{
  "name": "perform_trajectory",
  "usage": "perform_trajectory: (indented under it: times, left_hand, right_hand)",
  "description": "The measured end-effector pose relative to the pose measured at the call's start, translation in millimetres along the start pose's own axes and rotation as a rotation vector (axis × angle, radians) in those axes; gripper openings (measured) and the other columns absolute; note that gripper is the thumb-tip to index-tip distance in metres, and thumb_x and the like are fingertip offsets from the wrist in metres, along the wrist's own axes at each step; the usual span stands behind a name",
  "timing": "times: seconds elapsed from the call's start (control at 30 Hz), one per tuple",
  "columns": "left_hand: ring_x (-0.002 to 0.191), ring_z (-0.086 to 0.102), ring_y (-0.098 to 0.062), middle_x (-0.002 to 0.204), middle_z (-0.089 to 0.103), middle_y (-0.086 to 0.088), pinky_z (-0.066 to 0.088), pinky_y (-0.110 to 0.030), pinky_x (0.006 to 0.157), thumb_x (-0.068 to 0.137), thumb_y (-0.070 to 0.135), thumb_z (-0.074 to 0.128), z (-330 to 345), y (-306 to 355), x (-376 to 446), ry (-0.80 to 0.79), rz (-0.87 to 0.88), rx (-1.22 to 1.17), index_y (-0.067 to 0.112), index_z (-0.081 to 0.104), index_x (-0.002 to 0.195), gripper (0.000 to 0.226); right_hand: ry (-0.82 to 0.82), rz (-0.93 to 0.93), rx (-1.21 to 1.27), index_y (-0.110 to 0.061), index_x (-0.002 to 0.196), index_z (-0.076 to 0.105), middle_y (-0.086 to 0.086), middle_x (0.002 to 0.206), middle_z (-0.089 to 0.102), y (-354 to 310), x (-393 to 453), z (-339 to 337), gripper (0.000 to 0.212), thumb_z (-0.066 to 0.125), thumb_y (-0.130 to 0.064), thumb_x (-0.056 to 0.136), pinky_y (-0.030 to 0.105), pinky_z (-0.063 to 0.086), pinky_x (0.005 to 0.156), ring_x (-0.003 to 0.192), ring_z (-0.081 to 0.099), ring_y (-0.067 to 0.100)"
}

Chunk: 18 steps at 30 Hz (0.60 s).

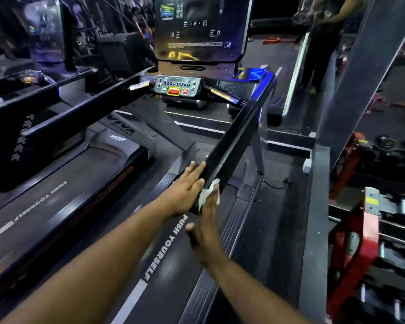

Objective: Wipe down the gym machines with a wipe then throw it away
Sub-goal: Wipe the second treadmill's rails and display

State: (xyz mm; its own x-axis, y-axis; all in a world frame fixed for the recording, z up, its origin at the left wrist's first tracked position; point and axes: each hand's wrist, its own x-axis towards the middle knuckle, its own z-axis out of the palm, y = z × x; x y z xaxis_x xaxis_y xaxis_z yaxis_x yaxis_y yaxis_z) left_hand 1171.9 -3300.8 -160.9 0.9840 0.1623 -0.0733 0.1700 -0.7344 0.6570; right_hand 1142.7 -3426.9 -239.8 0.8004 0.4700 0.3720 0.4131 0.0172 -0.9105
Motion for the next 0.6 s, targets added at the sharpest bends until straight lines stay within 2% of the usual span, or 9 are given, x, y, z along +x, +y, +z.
perform_trajectory:
  times: [0.07,0.2,0.33,0.4,0.47,0.53,0.57,0.6]
  left_hand:
    - [0.156,0.002,-0.007,0.171,0.005,0.002,0.001,-0.021,0.121,0.111,0.029,0.04,3,-1,-1,0.013,-0.019,-0.016,0.035,0.023,0.161,0.053]
    - [0.157,0.004,-0.008,0.171,0.007,0.0,0.003,-0.035,0.128,0.11,0.034,0.041,2,-2,0,0.066,-0.034,0.017,0.038,0.024,0.16,0.053]
    - [0.156,0.006,-0.006,0.171,0.008,0.007,0.006,-0.049,0.128,0.096,0.053,0.035,1,-1,-2,0.092,-0.041,0.026,0.047,0.022,0.157,0.062]
    - [0.156,0.005,-0.006,0.171,0.008,0.007,0.007,-0.051,0.128,0.098,0.051,0.035,1,-2,-3,0.094,-0.034,0.036,0.048,0.02,0.156,0.059]
    - [0.156,0.005,-0.006,0.171,0.007,0.008,0.007,-0.051,0.128,0.1,0.051,0.034,0,-2,-3,0.082,-0.029,0.057,0.052,0.017,0.153,0.056]
    - [0.156,0.005,-0.007,0.171,0.005,0.009,0.007,-0.051,0.128,0.106,0.046,0.036,-2,0,-4,0.061,-0.028,0.09,0.05,0.016,0.155,0.053]
    - [0.157,0.004,-0.007,0.171,0.004,0.009,0.006,-0.051,0.128,0.109,0.041,0.037,-2,2,-3,0.052,-0.029,0.106,0.048,0.017,0.157,0.053]
    - [0.157,0.003,-0.008,0.172,0.003,0.008,0.006,-0.052,0.127,0.11,0.038,0.037,-4,5,-4,0.044,-0.029,0.127,0.045,0.017,0.159,0.053]
  right_hand:
    - [-0.02,-0.02,-0.007,-0.007,0.158,-0.015,0.003,0.166,-0.027,9,-10,3,0.119,0.022,-0.09,0.081,0.03,-0.007,0.125,0.154,-0.021,0.023]
    - [0.093,0.07,0.055,-0.014,0.158,-0.015,-0.001,0.166,-0.026,22,40,-20,0.119,0.02,-0.094,0.078,0.045,-0.008,0.126,0.153,-0.023,0.013]
    - [0.134,0.146,0.098,-0.013,0.159,-0.015,-0.003,0.166,-0.025,22,41,-17,0.116,0.022,-0.091,0.081,0.05,-0.006,0.126,0.152,-0.024,0.011]
    - [0.075,0.134,0.138,-0.013,0.158,-0.018,-0.003,0.165,-0.029,9,7,2,0.116,0.024,-0.089,0.082,0.044,-0.008,0.126,0.152,-0.025,0.014]
    - [0.02,0.112,0.139,-0.014,0.157,-0.021,-0.003,0.164,-0.031,-1,-19,15,0.118,0.024,-0.091,0.079,0.033,-0.009,0.125,0.152,-0.027,0.016]
    - [0.039,0.132,0.134,-0.013,0.157,-0.02,-0.003,0.164,-0.031,0,-10,15,0.12,0.024,-0.092,0.079,0.023,-0.009,0.122,0.151,-0.027,0.014]
    - [0.065,0.138,0.121,-0.013,0.158,-0.018,-0.003,0.164,-0.03,3,3,9,0.118,0.027,-0.09,0.081,0.023,-0.008,0.123,0.152,-0.026,0.012]
    - [0.097,0.132,0.099,-0.013,0.158,-0.016,-0.003,0.164,-0.028,6,19,0,0.114,0.03,-0.088,0.084,0.028,-0.007,0.125,0.152,-0.024,0.012]
